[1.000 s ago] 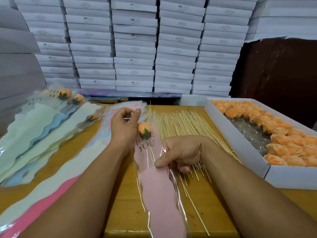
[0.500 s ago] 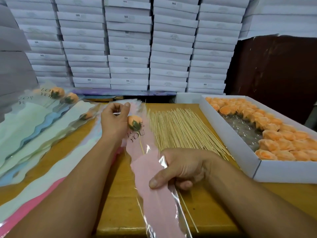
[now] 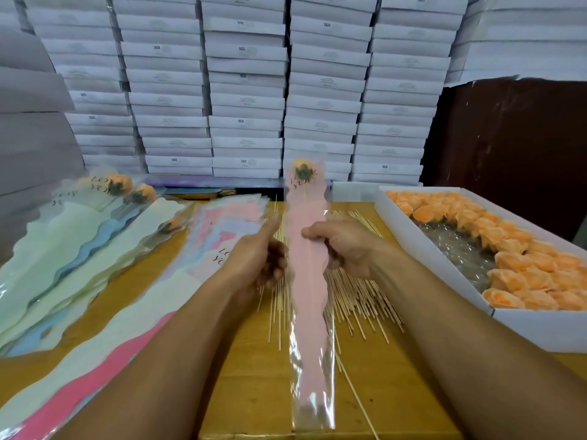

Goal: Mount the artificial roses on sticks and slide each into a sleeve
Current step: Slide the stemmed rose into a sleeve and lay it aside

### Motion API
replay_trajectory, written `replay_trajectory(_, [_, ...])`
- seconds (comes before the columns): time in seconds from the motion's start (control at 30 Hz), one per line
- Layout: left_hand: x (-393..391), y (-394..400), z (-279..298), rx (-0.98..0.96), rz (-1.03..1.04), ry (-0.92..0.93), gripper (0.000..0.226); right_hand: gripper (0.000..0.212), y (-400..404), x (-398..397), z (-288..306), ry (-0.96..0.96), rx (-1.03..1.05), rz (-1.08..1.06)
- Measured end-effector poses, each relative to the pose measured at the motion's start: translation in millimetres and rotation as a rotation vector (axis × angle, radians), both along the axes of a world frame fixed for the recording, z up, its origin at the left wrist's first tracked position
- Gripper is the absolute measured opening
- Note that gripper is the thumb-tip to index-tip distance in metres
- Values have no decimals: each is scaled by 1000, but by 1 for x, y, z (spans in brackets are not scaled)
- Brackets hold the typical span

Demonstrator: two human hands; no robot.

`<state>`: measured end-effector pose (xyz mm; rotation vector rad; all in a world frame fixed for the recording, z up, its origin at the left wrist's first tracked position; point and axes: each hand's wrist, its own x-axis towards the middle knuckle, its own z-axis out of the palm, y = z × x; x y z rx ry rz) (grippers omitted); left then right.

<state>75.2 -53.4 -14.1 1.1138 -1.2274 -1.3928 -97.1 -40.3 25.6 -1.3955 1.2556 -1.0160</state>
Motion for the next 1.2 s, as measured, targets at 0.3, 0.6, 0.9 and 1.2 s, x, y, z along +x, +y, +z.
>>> replay_trajectory(0.3, [0, 14, 5, 94, -393, -155, 15, 13, -13, 5, -28, -118, -47, -176])
replay_trajectory(0.6, [-21, 23, 38, 130, -244, -388, 18, 46, -8, 2, -31, -247, 42, -236])
replay_trajectory(0.9, [-36, 11, 52, 209, -64, -249, 12, 60, -5, -3, -33, -236, 89, -212])
replay_trajectory(1.2, [5, -23, 75, 164, 88, -316, 19, 60, -2, -8, -31, -178, 91, -157])
